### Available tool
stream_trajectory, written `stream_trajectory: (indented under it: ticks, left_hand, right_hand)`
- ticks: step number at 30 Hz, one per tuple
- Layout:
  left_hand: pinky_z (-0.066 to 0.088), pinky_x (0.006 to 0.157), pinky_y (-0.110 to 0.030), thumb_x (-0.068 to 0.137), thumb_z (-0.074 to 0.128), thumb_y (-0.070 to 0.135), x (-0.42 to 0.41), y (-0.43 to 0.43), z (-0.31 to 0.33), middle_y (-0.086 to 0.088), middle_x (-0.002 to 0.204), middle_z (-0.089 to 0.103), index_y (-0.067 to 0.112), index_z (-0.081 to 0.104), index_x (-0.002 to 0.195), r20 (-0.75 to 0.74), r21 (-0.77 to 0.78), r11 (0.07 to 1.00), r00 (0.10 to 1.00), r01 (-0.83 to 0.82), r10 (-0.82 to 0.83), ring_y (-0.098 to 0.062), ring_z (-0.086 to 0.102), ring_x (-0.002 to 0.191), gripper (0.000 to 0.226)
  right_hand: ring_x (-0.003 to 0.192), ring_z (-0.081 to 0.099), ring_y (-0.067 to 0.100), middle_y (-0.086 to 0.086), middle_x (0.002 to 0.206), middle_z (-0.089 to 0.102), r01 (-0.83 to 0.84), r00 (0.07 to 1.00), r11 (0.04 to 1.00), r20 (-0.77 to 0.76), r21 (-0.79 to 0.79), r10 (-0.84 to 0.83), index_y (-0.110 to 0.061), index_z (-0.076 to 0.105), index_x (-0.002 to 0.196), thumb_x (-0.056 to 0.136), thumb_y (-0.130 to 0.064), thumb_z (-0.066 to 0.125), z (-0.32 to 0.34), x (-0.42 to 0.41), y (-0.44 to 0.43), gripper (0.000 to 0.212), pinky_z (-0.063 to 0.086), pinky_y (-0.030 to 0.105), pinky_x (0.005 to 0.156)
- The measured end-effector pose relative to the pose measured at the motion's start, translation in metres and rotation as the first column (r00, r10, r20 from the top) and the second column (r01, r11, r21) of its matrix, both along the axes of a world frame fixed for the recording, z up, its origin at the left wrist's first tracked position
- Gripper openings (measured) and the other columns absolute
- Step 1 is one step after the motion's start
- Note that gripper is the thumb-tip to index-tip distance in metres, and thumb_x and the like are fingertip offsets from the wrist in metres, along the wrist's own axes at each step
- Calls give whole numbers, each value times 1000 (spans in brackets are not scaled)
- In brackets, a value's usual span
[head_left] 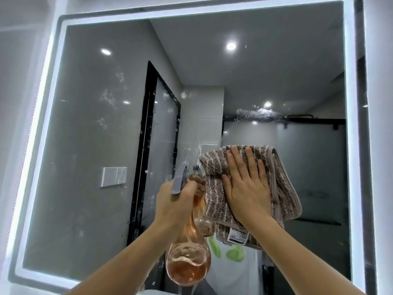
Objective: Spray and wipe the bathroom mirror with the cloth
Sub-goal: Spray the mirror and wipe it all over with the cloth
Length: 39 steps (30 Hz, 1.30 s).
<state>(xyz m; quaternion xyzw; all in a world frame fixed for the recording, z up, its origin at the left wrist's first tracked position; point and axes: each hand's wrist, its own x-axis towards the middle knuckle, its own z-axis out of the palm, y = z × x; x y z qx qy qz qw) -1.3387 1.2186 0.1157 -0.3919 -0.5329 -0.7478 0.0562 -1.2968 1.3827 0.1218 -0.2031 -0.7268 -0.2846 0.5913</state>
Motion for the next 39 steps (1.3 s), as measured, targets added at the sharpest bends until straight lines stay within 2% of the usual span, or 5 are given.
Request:
stream_trajectory:
  ticks: [5,15,29,36,39]
  left_hand:
    - [53,76,-55,82,54,19,-6,-1,-2,-20,80,72,4,68,75,-18,-65,997,999,-46,45,-42,65,78,22]
    - [29,51,-32,82,54,16,-44,-19,-14,-10,63,46,-10,53,84,49,-81,995,997,-55,59,-21,37,57,26]
    - [40,60,-44,73,57,21,-84,-44,-30,-12,60,57,0,60,86,13,-135,989,999,54,-53,-25,47,56,24]
    - [34,62,-41,75,57,21,-96,-58,-18,-12,71,53,31,58,59,77,-82,993,994,90,-83,-23,40,63,20]
    - [35,66,-40,72,58,22,-109,-63,-19,-12,74,54,7,56,70,64,-74,993,994,89,-85,-24,44,70,15]
  right_hand:
    - [140,3,16,2,150,24,-32,999,999,-16,-9,32,-14,23,143,92,-39,25,-3,1,-1,57,-2,35,113]
    - [138,11,20,8,148,31,-21,999,1000,-26,-13,21,-8,28,141,91,-35,26,7,-10,-14,57,-2,33,112]
    - [138,17,12,-5,146,33,-159,973,987,171,22,153,-21,27,142,95,-40,24,-41,-41,-48,50,11,33,113]
    - [136,18,21,0,146,32,-100,992,993,-77,-66,95,-16,28,140,89,-32,31,15,-85,-76,54,5,36,112]
    - [140,10,19,-3,148,31,-136,989,991,52,-1,135,-20,27,142,88,-33,33,-12,-110,-96,56,0,33,115]
